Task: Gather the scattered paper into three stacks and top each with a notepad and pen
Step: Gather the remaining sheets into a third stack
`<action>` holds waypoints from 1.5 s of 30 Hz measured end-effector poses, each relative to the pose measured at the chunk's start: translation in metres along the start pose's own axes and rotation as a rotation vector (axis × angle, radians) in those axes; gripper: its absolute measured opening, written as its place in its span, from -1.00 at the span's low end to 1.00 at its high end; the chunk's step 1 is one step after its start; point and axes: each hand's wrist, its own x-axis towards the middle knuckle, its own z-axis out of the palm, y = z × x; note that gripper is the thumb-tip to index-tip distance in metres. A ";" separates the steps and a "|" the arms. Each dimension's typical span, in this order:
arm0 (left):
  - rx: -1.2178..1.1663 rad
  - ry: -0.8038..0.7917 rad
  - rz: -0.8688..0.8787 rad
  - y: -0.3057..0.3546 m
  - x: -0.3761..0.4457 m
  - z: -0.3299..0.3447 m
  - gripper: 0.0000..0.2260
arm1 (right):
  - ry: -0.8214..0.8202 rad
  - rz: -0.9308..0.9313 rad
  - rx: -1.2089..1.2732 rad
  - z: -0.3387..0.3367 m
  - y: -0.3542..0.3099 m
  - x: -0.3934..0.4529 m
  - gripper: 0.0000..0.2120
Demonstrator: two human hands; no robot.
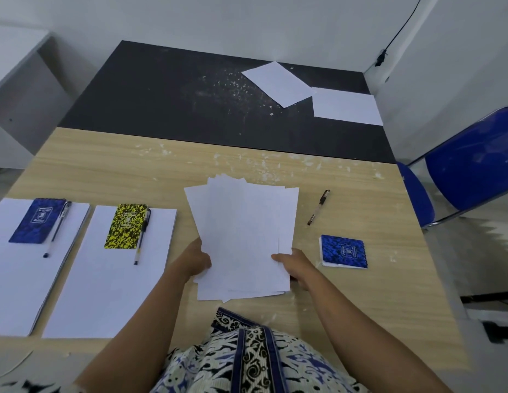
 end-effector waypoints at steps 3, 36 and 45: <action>0.022 -0.017 -0.010 0.001 0.001 0.004 -0.42 | 0.090 -0.059 0.045 0.003 0.000 0.001 -0.64; -0.528 0.350 0.435 0.052 -0.013 -0.019 -0.50 | 0.142 -0.480 0.167 -0.022 -0.062 -0.038 -0.78; -0.541 0.339 0.492 0.060 -0.021 -0.015 -0.68 | 0.212 -0.545 0.181 -0.017 -0.069 -0.046 -0.85</action>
